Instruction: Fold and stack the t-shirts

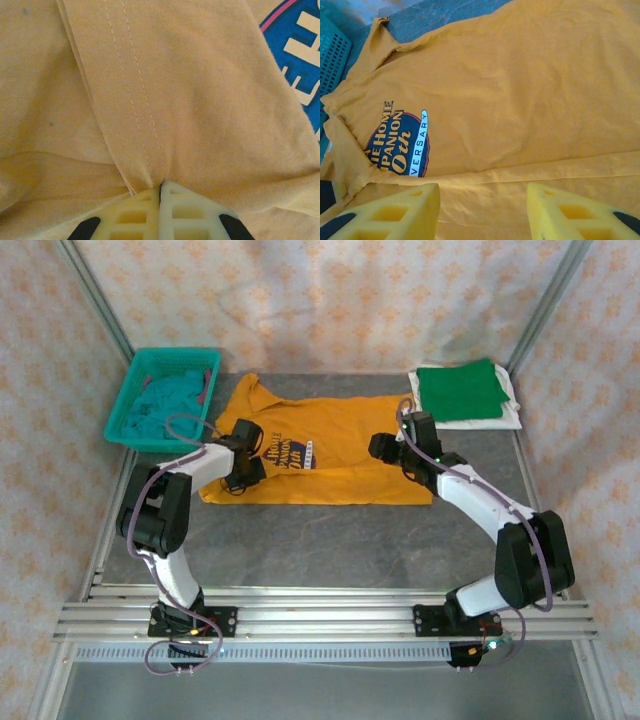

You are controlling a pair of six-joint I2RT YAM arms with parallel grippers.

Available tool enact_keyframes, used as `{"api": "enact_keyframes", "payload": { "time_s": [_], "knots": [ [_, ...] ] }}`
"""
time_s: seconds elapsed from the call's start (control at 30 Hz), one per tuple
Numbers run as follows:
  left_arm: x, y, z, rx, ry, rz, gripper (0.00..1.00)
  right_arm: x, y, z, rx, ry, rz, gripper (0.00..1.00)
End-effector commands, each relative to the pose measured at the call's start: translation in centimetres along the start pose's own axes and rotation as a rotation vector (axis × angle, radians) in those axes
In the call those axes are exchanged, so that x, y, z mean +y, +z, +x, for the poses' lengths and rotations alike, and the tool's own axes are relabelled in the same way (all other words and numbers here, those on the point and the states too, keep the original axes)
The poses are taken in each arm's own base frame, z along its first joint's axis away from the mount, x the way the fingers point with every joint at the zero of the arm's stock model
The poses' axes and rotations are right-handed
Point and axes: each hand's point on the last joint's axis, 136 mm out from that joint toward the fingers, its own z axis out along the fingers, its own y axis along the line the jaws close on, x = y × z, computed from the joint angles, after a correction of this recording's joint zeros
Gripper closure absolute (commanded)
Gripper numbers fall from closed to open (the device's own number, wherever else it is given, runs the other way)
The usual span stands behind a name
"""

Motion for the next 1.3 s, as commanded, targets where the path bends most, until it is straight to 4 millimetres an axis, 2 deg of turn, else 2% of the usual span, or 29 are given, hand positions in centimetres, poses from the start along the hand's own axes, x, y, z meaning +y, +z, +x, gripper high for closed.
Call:
{"api": "enact_keyframes", "payload": {
  "time_s": [0.0, 0.1, 0.33, 0.6, 0.67, 0.7, 0.93, 1.1, 1.13, 1.2, 1.27],
  "knots": [
    [0.2, -1.1, -0.1, -0.020, 0.002, -0.019, 1.00, 0.9, -0.3, -1.3, -0.023, -0.001, -0.020, 0.51],
    [0.3, -1.9, -0.2, -0.033, -0.001, -0.019, 1.00, 0.9, -0.4, -1.4, -0.024, 0.000, -0.019, 0.51],
    [0.0, -4.7, -2.0, -0.097, 0.039, -0.060, 1.00, 1.0, -0.5, -1.6, -0.030, -0.001, -0.018, 0.51],
    [-2.0, -3.8, -4.4, -0.102, 0.133, -0.107, 1.00, 1.1, -0.5, -1.6, -0.031, 0.004, -0.021, 0.51],
    [-3.0, -3.5, -5.4, -0.108, 0.155, -0.113, 1.00, 1.0, -0.5, -1.6, -0.030, 0.006, -0.021, 0.51],
    [-3.2, -2.5, -5.6, -0.093, 0.168, -0.130, 1.00, 1.1, -0.5, -1.6, -0.031, 0.006, -0.022, 0.51],
    [-7.5, -0.7, -8.8, -0.083, 0.308, -0.182, 1.00, 1.2, -1.0, -1.9, -0.041, 0.007, -0.022, 0.50],
    [-10.8, -1.8, -11.2, -0.160, 0.457, -0.251, 1.00, 1.2, -1.1, -1.8, -0.037, 0.007, -0.022, 0.50],
    [-11.5, -2.1, -11.8, -0.179, 0.469, -0.248, 0.98, 1.2, -1.1, -1.7, -0.035, 0.009, -0.022, 0.50],
    [-12.5, -2.2, -12.7, -0.204, 0.488, -0.230, 0.84, 1.3, -1.1, -1.8, -0.035, 0.010, -0.027, 0.50],
    [-13.3, -2.3, -13.5, -0.222, 0.504, -0.225, 0.77, 1.5, -1.1, -1.9, -0.032, 0.010, -0.035, 0.50]
  ]
}}
